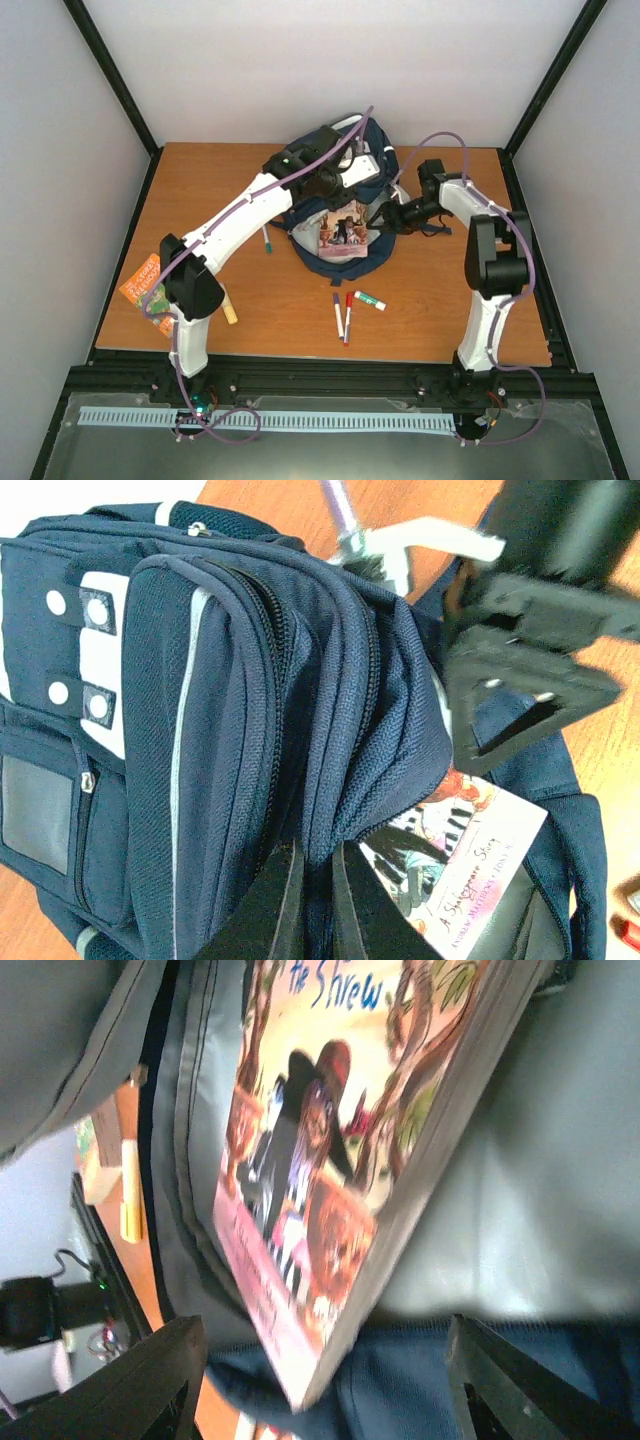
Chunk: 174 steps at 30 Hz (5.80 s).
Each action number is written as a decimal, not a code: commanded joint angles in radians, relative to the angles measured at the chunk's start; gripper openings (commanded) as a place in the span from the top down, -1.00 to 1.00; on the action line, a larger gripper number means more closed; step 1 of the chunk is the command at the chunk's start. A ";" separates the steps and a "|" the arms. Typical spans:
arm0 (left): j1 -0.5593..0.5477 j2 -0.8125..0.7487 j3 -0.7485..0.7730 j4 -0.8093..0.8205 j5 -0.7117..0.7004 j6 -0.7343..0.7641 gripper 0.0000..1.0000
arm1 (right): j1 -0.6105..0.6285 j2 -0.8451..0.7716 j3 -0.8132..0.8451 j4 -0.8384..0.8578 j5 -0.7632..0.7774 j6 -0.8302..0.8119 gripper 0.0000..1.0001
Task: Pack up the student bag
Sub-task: Place the book in the student bag, then pick up the book from the center of the board.
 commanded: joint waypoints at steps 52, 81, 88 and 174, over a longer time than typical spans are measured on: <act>0.048 -0.091 -0.038 -0.101 0.333 -0.010 0.98 | 0.439 -0.467 -0.542 0.523 0.715 -0.916 0.05; 0.064 -0.033 0.057 -0.217 0.408 0.043 0.99 | 0.511 -0.348 -0.520 0.731 0.923 -1.086 0.17; 0.064 -0.032 0.068 -0.221 0.423 0.045 0.99 | 0.511 -0.234 -0.434 0.798 0.973 -1.083 0.22; 1.406 -0.344 -1.036 0.085 0.008 -0.799 -0.99 | 0.642 -0.108 0.047 0.371 0.355 -0.187 -0.79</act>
